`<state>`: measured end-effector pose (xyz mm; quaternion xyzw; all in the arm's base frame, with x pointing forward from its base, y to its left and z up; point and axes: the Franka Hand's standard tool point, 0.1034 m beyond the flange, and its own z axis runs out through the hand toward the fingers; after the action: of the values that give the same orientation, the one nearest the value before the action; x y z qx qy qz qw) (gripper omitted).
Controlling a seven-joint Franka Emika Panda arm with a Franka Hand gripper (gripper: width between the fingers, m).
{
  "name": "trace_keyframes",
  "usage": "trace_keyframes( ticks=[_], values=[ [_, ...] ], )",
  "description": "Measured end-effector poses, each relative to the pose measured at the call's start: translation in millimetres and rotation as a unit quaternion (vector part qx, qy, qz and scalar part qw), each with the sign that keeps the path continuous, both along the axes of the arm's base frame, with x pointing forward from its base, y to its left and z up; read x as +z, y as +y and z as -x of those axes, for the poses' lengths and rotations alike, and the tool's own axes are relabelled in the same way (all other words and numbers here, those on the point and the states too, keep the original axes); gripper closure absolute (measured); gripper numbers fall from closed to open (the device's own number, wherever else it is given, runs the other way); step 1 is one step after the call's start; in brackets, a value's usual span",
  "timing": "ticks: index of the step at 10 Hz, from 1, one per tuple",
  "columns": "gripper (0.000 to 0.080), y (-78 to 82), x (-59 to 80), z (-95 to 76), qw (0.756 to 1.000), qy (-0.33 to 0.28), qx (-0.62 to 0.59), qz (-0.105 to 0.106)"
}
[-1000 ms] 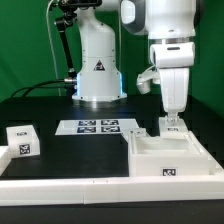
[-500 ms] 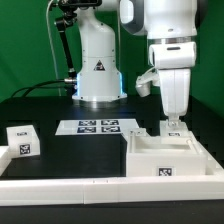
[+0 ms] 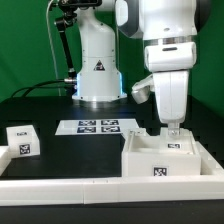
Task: Assemble cabinet
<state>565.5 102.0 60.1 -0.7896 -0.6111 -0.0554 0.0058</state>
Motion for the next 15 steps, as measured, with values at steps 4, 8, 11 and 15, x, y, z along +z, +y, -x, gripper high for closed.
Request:
trace_keyframes(
  ticks=[4, 8, 11, 15],
  values=[
    [0.0728, -2.3, -0.6, -10.8, 1.0, 0.008, 0.01, 0.001],
    [0.0728, -1.5, -0.1, -10.6, 1.0, 0.012, 0.009, 0.002],
    [0.0372, -2.6, 7.1, -7.1, 1.0, 0.01, 0.014, 0.005],
    [0.0021, 5.0, 41.2, 30.4, 1.0, -0.005, -0.002, 0.017]
  ],
)
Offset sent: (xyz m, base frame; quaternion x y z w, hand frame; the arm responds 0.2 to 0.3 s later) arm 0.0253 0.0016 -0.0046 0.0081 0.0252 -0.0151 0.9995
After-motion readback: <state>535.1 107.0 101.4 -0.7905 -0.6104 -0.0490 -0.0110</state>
